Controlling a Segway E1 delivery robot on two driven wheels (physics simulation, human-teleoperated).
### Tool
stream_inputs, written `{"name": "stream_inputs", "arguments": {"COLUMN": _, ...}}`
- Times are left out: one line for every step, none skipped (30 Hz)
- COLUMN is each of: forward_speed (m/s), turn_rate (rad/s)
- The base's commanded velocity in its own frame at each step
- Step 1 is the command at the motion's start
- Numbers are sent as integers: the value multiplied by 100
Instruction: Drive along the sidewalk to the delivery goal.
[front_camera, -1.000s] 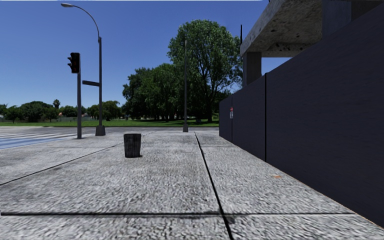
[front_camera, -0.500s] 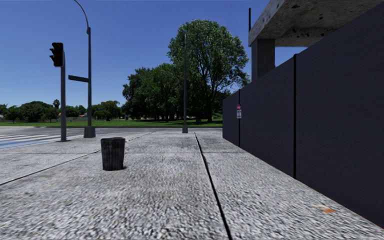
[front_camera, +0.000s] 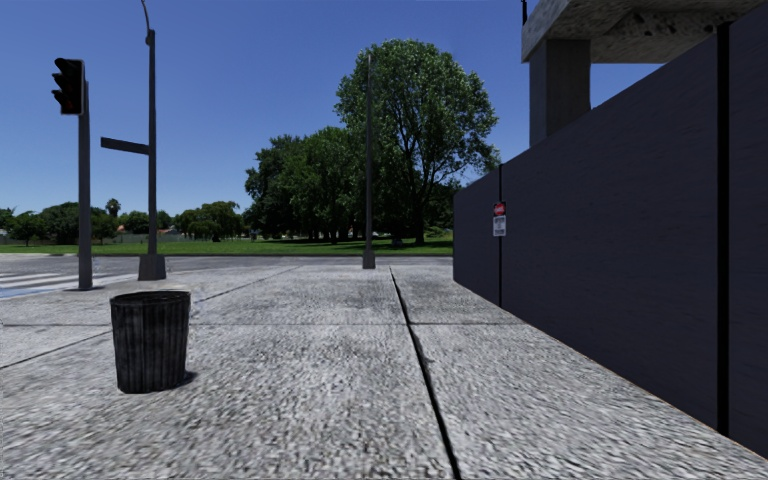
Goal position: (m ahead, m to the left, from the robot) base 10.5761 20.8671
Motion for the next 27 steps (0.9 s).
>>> {"name": "stream_inputs", "arguments": {"forward_speed": 200, "turn_rate": 0}}
{"name": "stream_inputs", "arguments": {"forward_speed": 200, "turn_rate": 0}}
{"name": "stream_inputs", "arguments": {"forward_speed": 200, "turn_rate": 0}}
{"name": "stream_inputs", "arguments": {"forward_speed": 200, "turn_rate": 0}}
{"name": "stream_inputs", "arguments": {"forward_speed": 200, "turn_rate": 0}}
{"name": "stream_inputs", "arguments": {"forward_speed": 200, "turn_rate": 0}}
{"name": "stream_inputs", "arguments": {"forward_speed": 200, "turn_rate": 0}}
{"name": "stream_inputs", "arguments": {"forward_speed": 200, "turn_rate": 0}}
{"name": "stream_inputs", "arguments": {"forward_speed": 200, "turn_rate": 0}}
{"name": "stream_inputs", "arguments": {"forward_speed": 200, "turn_rate": 0}}
{"name": "stream_inputs", "arguments": {"forward_speed": 200, "turn_rate": 0}}
{"name": "stream_inputs", "arguments": {"forward_speed": 200, "turn_rate": 0}}
{"name": "stream_inputs", "arguments": {"forward_speed": 200, "turn_rate": 0}}
{"name": "stream_inputs", "arguments": {"forward_speed": 200, "turn_rate": 0}}
{"name": "stream_inputs", "arguments": {"forward_speed": 200, "turn_rate": 0}}
{"name": "stream_inputs", "arguments": {"forward_speed": 200, "turn_rate": 0}}
{"name": "stream_inputs", "arguments": {"forward_speed": 200, "turn_rate": 0}}
{"name": "stream_inputs", "arguments": {"forward_speed": 200, "turn_rate": 0}}
{"name": "stream_inputs", "arguments": {"forward_speed": 200, "turn_rate": 0}}
{"name": "stream_inputs", "arguments": {"forward_speed": 200, "turn_rate": 0}}
{"name": "stream_inputs", "arguments": {"forward_speed": 200, "turn_rate": 0}}
{"name": "stream_inputs", "arguments": {"forward_speed": 200, "turn_rate": 0}}
{"name": "stream_inputs", "arguments": {"forward_speed": 200, "turn_rate": 0}}
{"name": "stream_inputs", "arguments": {"forward_speed": 200, "turn_rate": 0}}
{"name": "stream_inputs", "arguments": {"forward_speed": 200, "turn_rate": 0}}
{"name": "stream_inputs", "arguments": {"forward_speed": 200, "turn_rate": 0}}
{"name": "stream_inputs", "arguments": {"forward_speed": 200, "turn_rate": 0}}
